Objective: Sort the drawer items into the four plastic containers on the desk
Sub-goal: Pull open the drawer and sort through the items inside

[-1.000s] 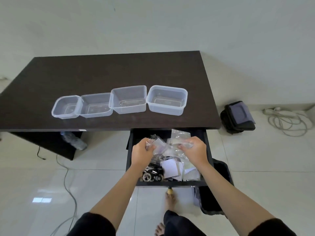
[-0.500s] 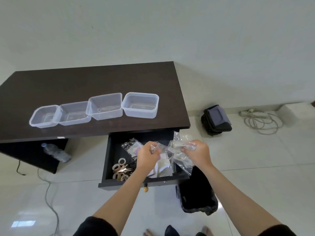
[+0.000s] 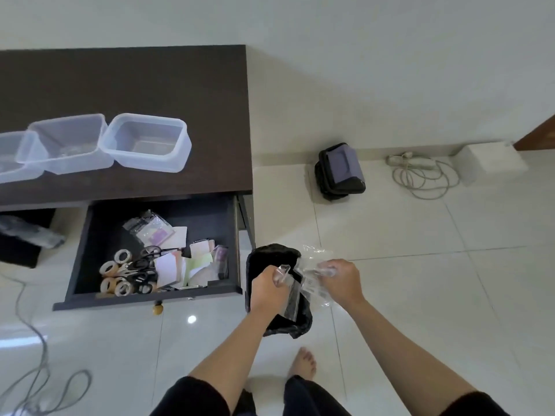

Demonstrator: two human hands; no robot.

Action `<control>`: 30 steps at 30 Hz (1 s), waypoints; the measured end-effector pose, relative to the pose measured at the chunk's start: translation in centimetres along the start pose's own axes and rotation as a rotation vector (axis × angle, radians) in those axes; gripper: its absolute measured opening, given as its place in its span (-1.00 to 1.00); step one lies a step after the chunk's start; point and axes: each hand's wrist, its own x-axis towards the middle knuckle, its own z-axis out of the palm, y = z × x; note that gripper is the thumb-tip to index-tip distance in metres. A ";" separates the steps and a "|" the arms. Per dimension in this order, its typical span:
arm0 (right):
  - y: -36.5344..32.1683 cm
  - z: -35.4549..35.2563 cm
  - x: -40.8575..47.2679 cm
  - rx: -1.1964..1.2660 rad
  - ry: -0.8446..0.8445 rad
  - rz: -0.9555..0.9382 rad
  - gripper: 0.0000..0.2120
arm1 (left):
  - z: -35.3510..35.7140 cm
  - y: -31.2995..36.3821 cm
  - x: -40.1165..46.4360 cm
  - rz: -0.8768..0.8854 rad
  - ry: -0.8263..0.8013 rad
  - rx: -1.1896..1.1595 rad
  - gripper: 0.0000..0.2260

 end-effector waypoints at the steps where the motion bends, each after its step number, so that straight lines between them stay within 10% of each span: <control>1: 1.0 0.2 0.2 -0.022 -0.024 0.012 -0.83 | 0.8 -0.7 -0.1 -0.030 0.003 0.011 -0.73; 5: 3.5 1.8 0.0 -0.088 -0.125 0.119 -0.77 | 2.6 -3.9 0.3 -0.165 -0.022 0.072 -0.91; 21: 14.6 17.1 10.8 -0.215 -0.373 0.187 -0.71 | 10.5 -20.2 14.8 -0.278 -0.089 0.079 -0.42; 25: 16.4 19.2 12.7 -0.184 -0.423 0.150 -0.39 | 10.9 -22.5 16.7 -0.304 -0.169 -0.006 -0.08; 30: 16.5 18.7 12.3 -0.173 -0.407 0.139 -0.18 | 10.0 -21.8 15.7 -0.252 -0.174 0.010 -0.14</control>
